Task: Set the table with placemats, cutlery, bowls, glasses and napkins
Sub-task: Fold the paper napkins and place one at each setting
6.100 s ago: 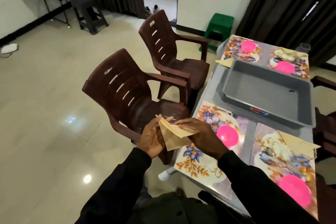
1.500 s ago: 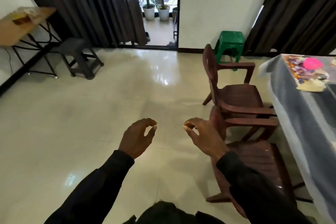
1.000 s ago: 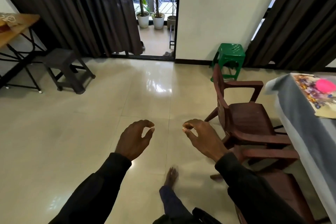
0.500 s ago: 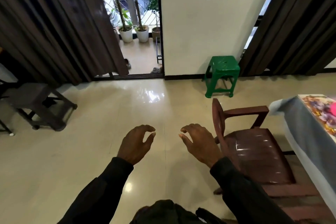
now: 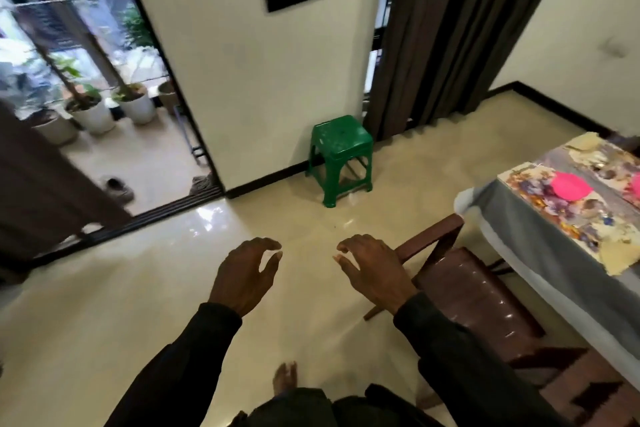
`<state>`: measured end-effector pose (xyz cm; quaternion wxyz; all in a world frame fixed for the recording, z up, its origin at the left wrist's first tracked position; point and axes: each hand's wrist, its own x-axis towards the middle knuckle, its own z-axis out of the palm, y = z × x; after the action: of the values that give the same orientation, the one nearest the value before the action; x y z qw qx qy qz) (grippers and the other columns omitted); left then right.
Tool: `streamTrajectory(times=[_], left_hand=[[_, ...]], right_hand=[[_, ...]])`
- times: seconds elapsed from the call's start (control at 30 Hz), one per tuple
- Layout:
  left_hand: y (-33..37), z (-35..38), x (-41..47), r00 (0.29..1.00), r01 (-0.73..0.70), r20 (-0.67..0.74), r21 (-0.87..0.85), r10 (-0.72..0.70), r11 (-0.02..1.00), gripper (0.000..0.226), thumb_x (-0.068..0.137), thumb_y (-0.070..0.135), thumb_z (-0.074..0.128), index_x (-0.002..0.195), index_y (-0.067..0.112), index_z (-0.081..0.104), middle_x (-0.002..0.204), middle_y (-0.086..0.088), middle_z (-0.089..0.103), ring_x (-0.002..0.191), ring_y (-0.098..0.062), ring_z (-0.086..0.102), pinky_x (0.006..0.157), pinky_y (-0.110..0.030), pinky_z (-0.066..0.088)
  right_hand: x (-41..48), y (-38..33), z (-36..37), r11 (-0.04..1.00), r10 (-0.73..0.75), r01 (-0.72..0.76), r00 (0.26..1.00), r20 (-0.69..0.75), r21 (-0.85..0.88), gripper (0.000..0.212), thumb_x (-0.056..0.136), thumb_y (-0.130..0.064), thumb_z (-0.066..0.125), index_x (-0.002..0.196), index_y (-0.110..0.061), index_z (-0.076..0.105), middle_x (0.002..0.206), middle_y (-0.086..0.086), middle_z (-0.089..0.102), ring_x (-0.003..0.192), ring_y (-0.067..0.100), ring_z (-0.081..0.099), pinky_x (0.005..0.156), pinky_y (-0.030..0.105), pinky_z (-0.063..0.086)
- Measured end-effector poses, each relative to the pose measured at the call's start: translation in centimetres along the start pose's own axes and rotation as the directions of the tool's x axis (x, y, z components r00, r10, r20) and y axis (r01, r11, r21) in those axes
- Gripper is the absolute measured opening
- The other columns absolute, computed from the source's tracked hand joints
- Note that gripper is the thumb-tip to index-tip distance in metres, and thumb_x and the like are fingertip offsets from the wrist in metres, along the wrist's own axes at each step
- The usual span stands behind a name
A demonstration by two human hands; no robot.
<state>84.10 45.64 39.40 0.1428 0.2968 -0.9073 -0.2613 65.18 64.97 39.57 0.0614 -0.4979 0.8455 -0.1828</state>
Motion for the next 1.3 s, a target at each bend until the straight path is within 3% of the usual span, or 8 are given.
streamTrajectory(times=[0.23, 0.4, 0.63, 0.83, 0.97, 1.07, 1.2, 1.3], left_hand=[[-0.4, 1.0, 17.6, 0.967, -0.218, 0.112, -0.081, 0.227, 0.972, 0.02, 0.098, 0.037, 0.063, 0.112, 0.026, 0.073, 0.116, 0.013, 0.072, 0.108, -0.011, 0.065, 0.095, -0.026, 0.044], [1.5, 4.9, 28.9, 0.907, -0.334, 0.23, -0.112, 0.352, 0.936, 0.019, 0.1, 0.035, 0.062, 0.114, 0.025, 0.072, 0.118, 0.01, 0.073, 0.11, -0.015, 0.066, 0.098, -0.036, 0.051], [7.2, 11.4, 43.4, 0.815, -0.429, 0.343, -0.186, 0.467, 0.884, 0.017, 0.1, 0.027, 0.065, 0.114, 0.021, 0.072, 0.114, 0.008, 0.073, 0.105, -0.015, 0.067, 0.092, -0.04, 0.054], [13.5, 16.5, 54.3, 0.671, -0.553, 0.44, -0.239, 0.596, 0.798, 0.016, 0.101, 0.03, 0.059, 0.112, 0.024, 0.069, 0.112, 0.01, 0.07, 0.104, -0.012, 0.065, 0.092, -0.039, 0.054], [19.1, 20.6, 60.1, 0.611, -0.6, 0.449, -0.273, 0.652, 0.752, 0.02, 0.098, 0.036, 0.056, 0.111, 0.028, 0.07, 0.111, 0.014, 0.071, 0.102, -0.01, 0.066, 0.092, -0.039, 0.054], [23.0, 23.8, 63.7, 0.54, -0.642, 0.452, -0.323, 0.71, 0.695, 0.014, 0.099, 0.026, 0.064, 0.111, 0.024, 0.072, 0.112, 0.01, 0.072, 0.104, -0.013, 0.067, 0.094, -0.035, 0.053], [28.3, 28.4, 68.8, 0.427, -0.704, 0.447, -0.381, 0.786, 0.599, 0.013, 0.1, 0.021, 0.065, 0.11, 0.021, 0.073, 0.112, 0.007, 0.074, 0.103, -0.017, 0.068, 0.092, -0.033, 0.052], [32.0, 31.9, 72.8, 0.33, -0.729, 0.457, -0.432, 0.826, 0.53, 0.014, 0.1, 0.024, 0.065, 0.111, 0.023, 0.073, 0.113, 0.009, 0.073, 0.104, -0.014, 0.067, 0.092, -0.03, 0.05]], right_hand=[[9.6, 4.3, -0.9, 0.96, 0.279, -0.274, 0.95, -0.141, 0.048, 0.026, 0.1, -0.04, 0.056, 0.112, -0.02, 0.068, 0.108, -0.004, 0.07, 0.101, 0.019, 0.064, 0.084, 0.038, 0.051], [14.6, 9.8, -1.6, 0.907, 0.421, -0.416, 0.888, -0.185, 0.066, 0.023, 0.099, -0.038, 0.056, 0.11, -0.021, 0.067, 0.104, -0.004, 0.07, 0.097, 0.02, 0.064, 0.081, 0.04, 0.053], [21.8, 19.8, -3.2, 0.85, 0.527, -0.513, 0.827, -0.197, 0.12, 0.026, 0.103, -0.035, 0.051, 0.117, -0.019, 0.066, 0.112, -0.002, 0.07, 0.102, 0.018, 0.063, 0.086, 0.039, 0.053], [26.7, 27.3, -6.5, 0.791, 0.607, -0.597, 0.741, -0.287, 0.132, 0.022, 0.101, -0.03, 0.055, 0.114, -0.017, 0.068, 0.105, -0.001, 0.072, 0.096, 0.018, 0.065, 0.077, 0.033, 0.052], [29.0, 32.1, -8.5, 0.725, 0.679, -0.671, 0.659, -0.325, 0.155, 0.021, 0.1, -0.032, 0.054, 0.113, -0.021, 0.066, 0.105, -0.004, 0.071, 0.098, 0.017, 0.065, 0.078, 0.033, 0.053], [30.0, 35.4, -10.0, 0.681, 0.714, -0.718, 0.607, -0.349, 0.145, 0.023, 0.1, -0.033, 0.053, 0.116, -0.021, 0.066, 0.11, -0.003, 0.071, 0.099, 0.016, 0.065, 0.081, 0.032, 0.054], [31.1, 40.3, -11.9, 0.587, 0.78, -0.789, 0.49, -0.389, 0.183, 0.03, 0.099, -0.035, 0.047, 0.11, -0.017, 0.068, 0.103, 0.001, 0.072, 0.091, 0.022, 0.067, 0.076, 0.033, 0.055], [31.7, 43.8, -12.7, 0.503, 0.818, -0.841, 0.388, -0.424, 0.199, 0.037, 0.096, -0.043, 0.036, 0.104, -0.022, 0.065, 0.098, -0.002, 0.068, 0.088, 0.02, 0.064, 0.071, 0.029, 0.045]])
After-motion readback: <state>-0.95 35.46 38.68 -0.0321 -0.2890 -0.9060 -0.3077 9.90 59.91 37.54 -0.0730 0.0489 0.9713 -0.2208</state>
